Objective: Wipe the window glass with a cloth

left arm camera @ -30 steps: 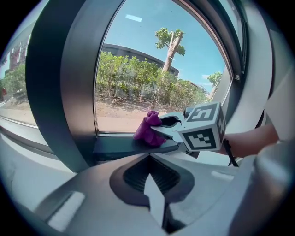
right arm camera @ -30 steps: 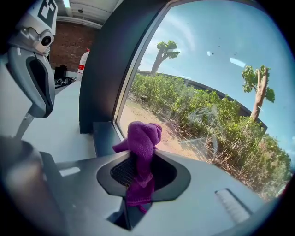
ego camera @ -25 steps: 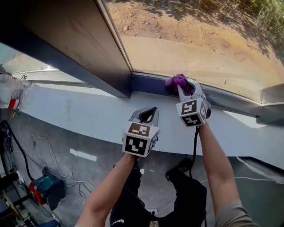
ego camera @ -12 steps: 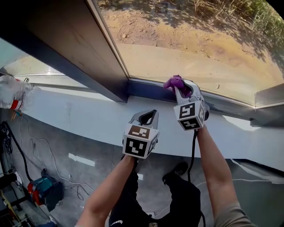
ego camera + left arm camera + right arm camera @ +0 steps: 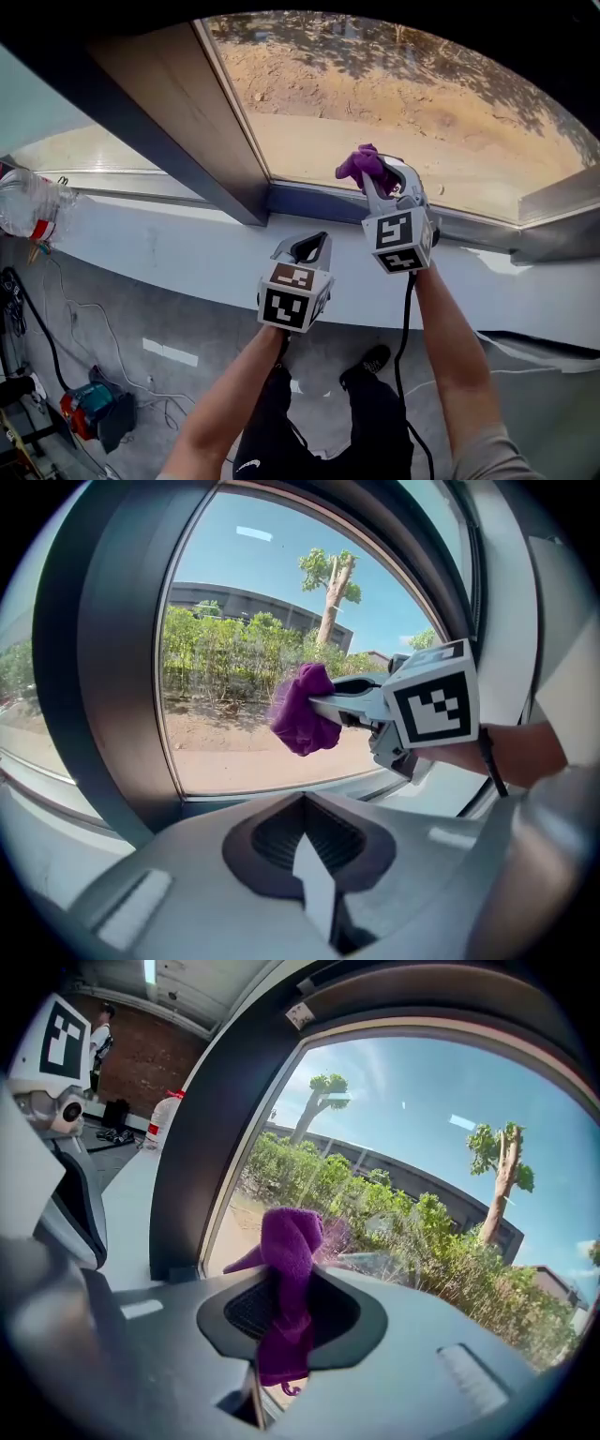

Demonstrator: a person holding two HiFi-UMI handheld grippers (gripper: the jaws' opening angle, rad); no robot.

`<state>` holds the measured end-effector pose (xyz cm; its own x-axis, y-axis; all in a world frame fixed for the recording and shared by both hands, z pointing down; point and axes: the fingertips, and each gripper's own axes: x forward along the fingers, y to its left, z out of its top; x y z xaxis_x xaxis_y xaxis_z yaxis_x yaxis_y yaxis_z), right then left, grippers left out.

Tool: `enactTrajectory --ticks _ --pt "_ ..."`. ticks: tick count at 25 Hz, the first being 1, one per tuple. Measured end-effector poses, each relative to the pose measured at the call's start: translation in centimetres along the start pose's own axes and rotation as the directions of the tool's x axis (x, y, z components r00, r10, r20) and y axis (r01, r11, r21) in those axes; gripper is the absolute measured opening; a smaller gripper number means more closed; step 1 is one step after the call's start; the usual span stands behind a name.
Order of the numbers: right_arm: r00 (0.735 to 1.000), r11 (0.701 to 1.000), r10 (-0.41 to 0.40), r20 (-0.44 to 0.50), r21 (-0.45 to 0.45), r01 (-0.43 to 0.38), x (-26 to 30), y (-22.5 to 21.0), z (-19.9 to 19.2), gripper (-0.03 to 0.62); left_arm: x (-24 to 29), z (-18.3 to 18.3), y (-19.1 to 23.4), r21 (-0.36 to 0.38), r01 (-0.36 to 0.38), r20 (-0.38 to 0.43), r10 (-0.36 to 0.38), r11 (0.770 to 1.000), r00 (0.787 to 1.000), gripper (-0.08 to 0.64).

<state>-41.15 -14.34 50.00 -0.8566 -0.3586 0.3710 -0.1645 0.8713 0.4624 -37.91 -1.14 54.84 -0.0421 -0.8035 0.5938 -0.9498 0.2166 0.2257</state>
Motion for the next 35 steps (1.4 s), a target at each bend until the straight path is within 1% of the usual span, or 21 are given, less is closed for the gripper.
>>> enactTrajectory --ticks 9,14,20,24,29,32,35 --pt "0.996 0.999 -0.051 0.08 0.0 0.052 -3.8 -4.6 8.4 0.098 -3.0 4.8 -1.7 0.035 0.021 0.044 -0.022 0.999 0.999 0.0" --pt "0.986 0.995 -0.096 0.134 0.032 0.092 -6.1 -7.2 13.0 0.098 -4.5 6.9 -2.6 0.049 0.028 0.066 -0.031 0.998 0.997 0.0" --pt "0.975 0.99 -0.134 0.178 0.063 0.124 -8.1 -9.5 17.1 0.098 -5.7 8.5 -3.3 0.065 0.033 0.077 -0.038 0.997 0.996 0.0" --pt "0.967 0.987 -0.147 0.206 0.087 0.131 -9.2 -10.5 19.0 0.098 -6.7 9.4 -3.5 0.074 0.028 0.084 -0.034 0.997 0.996 0.0" --pt "0.944 0.976 -0.196 0.267 0.141 0.163 -10.6 -12.0 21.1 0.098 -7.4 10.0 -3.5 0.076 0.022 0.09 -0.029 0.997 0.995 0.0" --pt "0.927 0.969 -0.222 0.302 0.171 0.176 -11.2 -12.7 21.8 0.098 -7.3 9.9 -3.6 0.073 0.023 0.089 -0.03 0.997 0.996 0.0" --pt "0.908 0.959 -0.248 0.339 0.22 0.179 -11.9 -13.4 22.2 0.098 -7.1 9.9 -3.8 0.072 0.028 0.087 -0.035 0.997 0.996 0.0"
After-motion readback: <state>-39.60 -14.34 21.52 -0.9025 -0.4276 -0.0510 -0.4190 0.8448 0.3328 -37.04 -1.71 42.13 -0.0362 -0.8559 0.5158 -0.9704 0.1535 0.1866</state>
